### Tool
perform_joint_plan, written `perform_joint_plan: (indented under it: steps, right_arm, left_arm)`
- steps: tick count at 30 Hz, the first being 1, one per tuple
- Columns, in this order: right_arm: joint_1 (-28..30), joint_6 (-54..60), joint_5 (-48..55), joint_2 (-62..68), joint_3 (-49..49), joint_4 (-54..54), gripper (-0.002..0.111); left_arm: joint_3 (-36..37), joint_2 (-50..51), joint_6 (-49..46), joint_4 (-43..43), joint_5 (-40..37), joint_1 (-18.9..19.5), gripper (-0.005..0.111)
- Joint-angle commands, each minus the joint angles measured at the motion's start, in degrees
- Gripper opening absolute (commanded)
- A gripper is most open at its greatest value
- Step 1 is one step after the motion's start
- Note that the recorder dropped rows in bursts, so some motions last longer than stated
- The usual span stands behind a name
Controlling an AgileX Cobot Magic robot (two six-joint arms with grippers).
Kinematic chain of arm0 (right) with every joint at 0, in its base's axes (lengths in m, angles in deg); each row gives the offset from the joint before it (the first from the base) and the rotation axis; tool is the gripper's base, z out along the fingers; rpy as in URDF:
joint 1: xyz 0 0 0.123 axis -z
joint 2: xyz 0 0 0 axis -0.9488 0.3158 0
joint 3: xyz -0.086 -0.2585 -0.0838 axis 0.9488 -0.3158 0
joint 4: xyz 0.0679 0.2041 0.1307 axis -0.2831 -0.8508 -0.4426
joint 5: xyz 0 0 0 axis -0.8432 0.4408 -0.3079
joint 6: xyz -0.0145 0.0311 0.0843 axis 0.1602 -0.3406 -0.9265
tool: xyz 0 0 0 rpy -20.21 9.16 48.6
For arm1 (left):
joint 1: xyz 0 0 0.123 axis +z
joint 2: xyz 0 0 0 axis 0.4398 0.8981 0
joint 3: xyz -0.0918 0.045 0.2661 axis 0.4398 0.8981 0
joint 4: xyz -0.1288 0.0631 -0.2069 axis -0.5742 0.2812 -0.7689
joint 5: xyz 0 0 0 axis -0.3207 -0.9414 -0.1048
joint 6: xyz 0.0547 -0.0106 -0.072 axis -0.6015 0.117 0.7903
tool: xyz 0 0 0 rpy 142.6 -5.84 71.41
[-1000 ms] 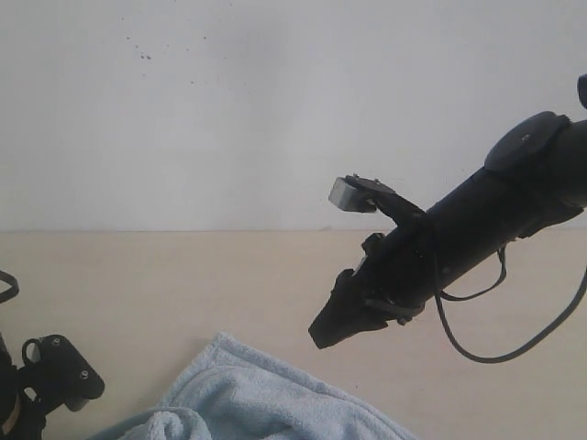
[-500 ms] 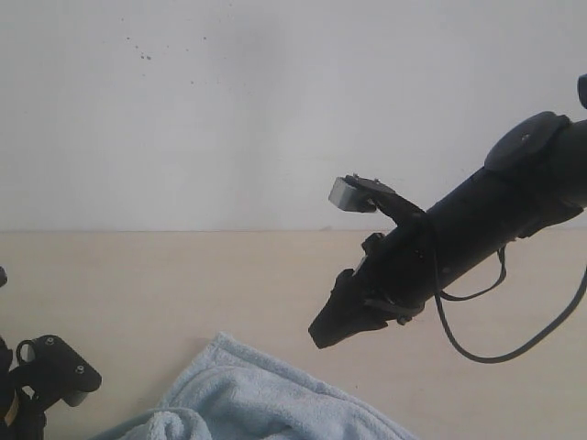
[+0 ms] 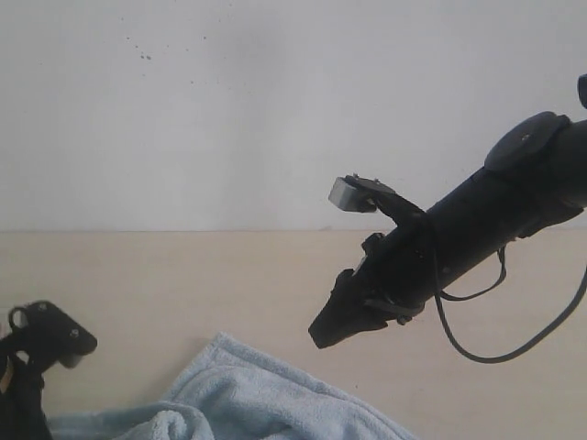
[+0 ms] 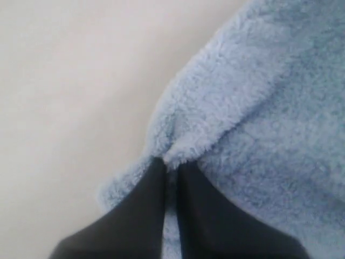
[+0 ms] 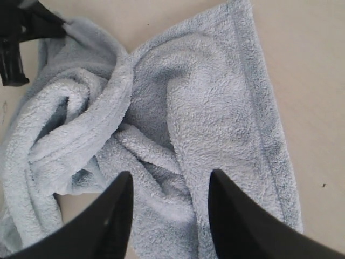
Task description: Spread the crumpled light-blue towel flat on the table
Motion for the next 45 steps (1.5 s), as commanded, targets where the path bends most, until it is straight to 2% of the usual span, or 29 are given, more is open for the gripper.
perform_joint_plan:
  steps: [1,5,9,15,18,24,31,40,45]
  right_arm:
    - [-0.14,0.67,0.15,-0.74,0.22,-0.03,0.043]
    - [-0.14,0.68,0.28,-0.74,0.22,-0.03,0.043]
    - [-0.97,0.68,0.15,-0.74,0.22,-0.03,0.043]
    - [-1.25,0.53,-0.37,-0.74,0.22,-0.03,0.043]
    - [-1.67,0.11,-0.12,-0.74,0.22,-0.03,0.043]
    - [-3.62,0.11,0.18,-0.11,0.22,0.32,0.043]
    - [-9.14,0.42,0.69,3.26,0.22,3.44,0.043]
    - [-10.97,0.28,3.22,8.79,0.22,3.56,0.043]
    - [-11.36,-0.03,8.32,9.29,0.1,2.13,0.043]
  left_arm:
    - [-0.05,-13.48,1.08,0.82,0.73,0.17,0.006]
    - [-0.05,-25.22,1.08,0.82,-0.36,0.17,0.006]
    - [-0.05,-37.29,-0.04,0.82,-4.72,0.06,0.006]
    - [-0.19,-54.9,-8.45,1.32,-8.5,0.06,0.006]
    - [-0.19,-60.47,-12.04,3.01,-10.48,0.06,0.006]
    - [-0.19,-65.88,-14.79,4.22,-15.03,0.06,0.006]
    - [-0.19,-67.62,-15.05,4.7,-14.18,0.06,0.006]
    - [-0.19,-66.8,-21.86,-8.17,-14.15,0.06,0.006]
    - [-0.19,-64.72,-22.33,-8.49,-14.15,0.06,0.006]
